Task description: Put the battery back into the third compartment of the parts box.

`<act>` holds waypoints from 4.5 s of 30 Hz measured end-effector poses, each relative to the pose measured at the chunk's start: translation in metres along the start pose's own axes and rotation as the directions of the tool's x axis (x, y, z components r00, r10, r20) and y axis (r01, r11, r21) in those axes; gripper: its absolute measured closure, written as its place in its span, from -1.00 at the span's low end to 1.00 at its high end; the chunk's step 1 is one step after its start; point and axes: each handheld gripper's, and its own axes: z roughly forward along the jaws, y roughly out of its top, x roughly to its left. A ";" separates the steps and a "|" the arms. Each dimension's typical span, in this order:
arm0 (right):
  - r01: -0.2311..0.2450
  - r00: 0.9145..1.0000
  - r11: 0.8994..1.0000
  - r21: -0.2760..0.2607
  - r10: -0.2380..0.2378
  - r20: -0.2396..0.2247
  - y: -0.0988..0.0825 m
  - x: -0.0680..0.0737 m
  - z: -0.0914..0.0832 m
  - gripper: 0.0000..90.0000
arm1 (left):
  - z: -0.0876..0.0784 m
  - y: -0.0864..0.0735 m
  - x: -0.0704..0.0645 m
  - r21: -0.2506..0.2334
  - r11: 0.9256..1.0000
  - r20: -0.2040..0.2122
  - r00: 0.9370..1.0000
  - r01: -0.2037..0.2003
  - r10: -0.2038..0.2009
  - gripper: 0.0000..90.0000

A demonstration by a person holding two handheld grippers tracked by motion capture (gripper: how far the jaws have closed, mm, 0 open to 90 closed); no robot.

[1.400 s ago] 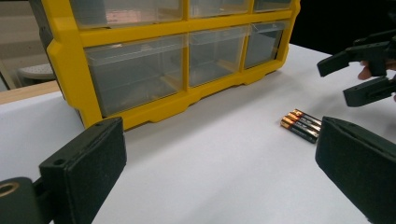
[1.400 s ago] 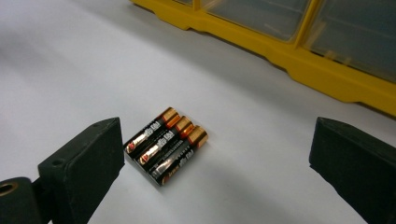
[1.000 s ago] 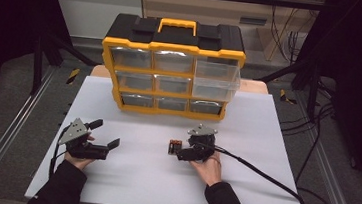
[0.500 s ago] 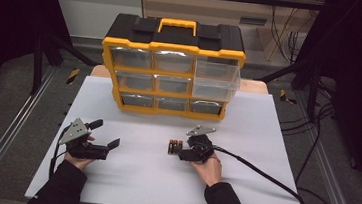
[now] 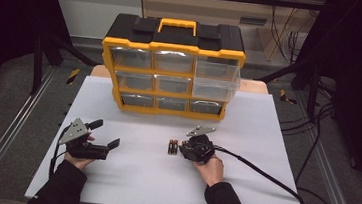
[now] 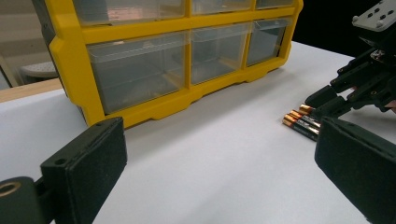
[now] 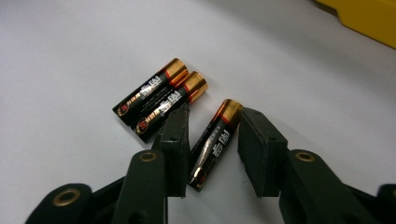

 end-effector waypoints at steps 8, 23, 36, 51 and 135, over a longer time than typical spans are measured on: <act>-0.003 1.000 1.000 0.017 0.003 0.009 0.000 -0.001 -0.002 0.67 | 0.000 0.000 0.000 -0.001 1.000 0.000 1.000 0.000 0.000 -0.96; -0.016 1.000 1.000 0.010 0.016 0.009 0.003 -0.003 -0.007 0.71 | 0.000 0.000 0.000 0.000 1.000 0.000 1.000 0.000 0.000 -0.96; -0.016 1.000 0.999 -0.030 0.016 -0.008 0.011 -0.003 -0.025 0.71 | 0.000 0.000 0.000 0.002 1.000 0.000 1.000 -0.001 0.001 -0.96; -0.026 0.998 0.992 -0.123 0.019 -0.054 0.024 -0.005 -0.065 0.71 | 0.000 0.000 0.000 0.002 1.000 -0.002 1.000 0.000 0.000 -0.96; 0.014 0.974 0.979 -0.205 0.033 0.225 0.185 -0.056 -0.208 0.71 | 0.000 -0.001 0.001 0.005 1.000 -0.006 1.000 0.005 -0.005 -0.96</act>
